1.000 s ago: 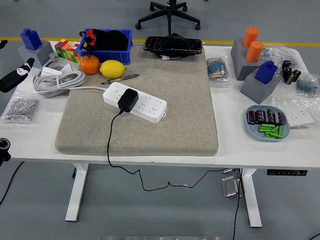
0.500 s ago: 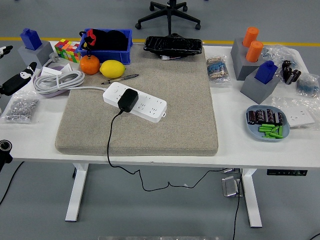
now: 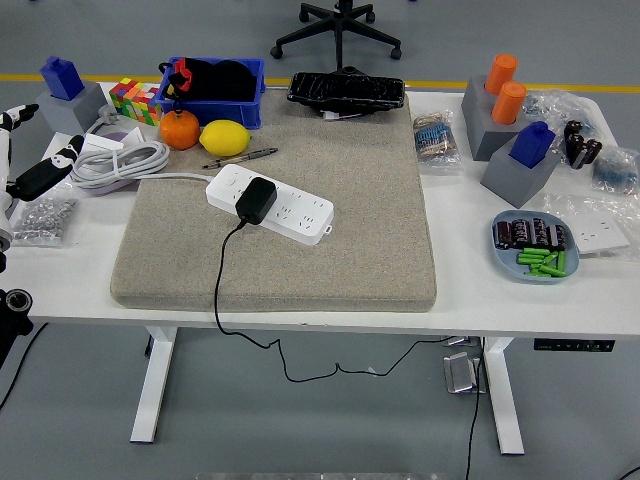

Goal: Press the white button,pick up the black plug,place it near the board,insert it into the board

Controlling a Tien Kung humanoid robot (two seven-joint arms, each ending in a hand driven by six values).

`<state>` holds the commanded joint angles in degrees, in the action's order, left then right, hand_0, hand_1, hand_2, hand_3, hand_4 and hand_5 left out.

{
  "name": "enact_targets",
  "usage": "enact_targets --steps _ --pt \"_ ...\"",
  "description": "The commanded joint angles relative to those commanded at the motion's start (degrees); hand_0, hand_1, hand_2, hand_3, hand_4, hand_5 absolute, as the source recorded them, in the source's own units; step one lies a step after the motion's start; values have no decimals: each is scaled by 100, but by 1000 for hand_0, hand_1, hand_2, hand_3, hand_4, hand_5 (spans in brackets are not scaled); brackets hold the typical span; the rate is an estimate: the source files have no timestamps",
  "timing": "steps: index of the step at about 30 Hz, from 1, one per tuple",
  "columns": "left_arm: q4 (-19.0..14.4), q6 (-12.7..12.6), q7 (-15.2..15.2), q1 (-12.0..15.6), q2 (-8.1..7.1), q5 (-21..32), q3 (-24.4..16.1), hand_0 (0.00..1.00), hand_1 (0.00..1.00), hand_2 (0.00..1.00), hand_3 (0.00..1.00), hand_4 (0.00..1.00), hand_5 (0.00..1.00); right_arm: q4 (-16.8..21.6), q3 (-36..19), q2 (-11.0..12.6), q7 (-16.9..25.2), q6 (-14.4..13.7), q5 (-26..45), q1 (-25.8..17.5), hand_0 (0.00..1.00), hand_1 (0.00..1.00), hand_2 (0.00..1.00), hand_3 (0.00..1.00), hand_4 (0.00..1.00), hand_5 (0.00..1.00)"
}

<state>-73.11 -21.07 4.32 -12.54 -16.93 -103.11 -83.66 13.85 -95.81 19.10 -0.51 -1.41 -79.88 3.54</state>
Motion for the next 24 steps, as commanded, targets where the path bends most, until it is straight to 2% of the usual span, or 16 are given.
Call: enact_targets --steps 10,24 --pt "6 6 16 18 54 6 18 911 883 867 838 814 513 -28 -21 9 8 -8 -23 -20 707 620 598 589 662 364" --pt "-57 25 59 21 53 -15 -8 910 881 864 832 808 495 -29 -20 32 65 -39 -4 22 707 620 598 590 663 365"
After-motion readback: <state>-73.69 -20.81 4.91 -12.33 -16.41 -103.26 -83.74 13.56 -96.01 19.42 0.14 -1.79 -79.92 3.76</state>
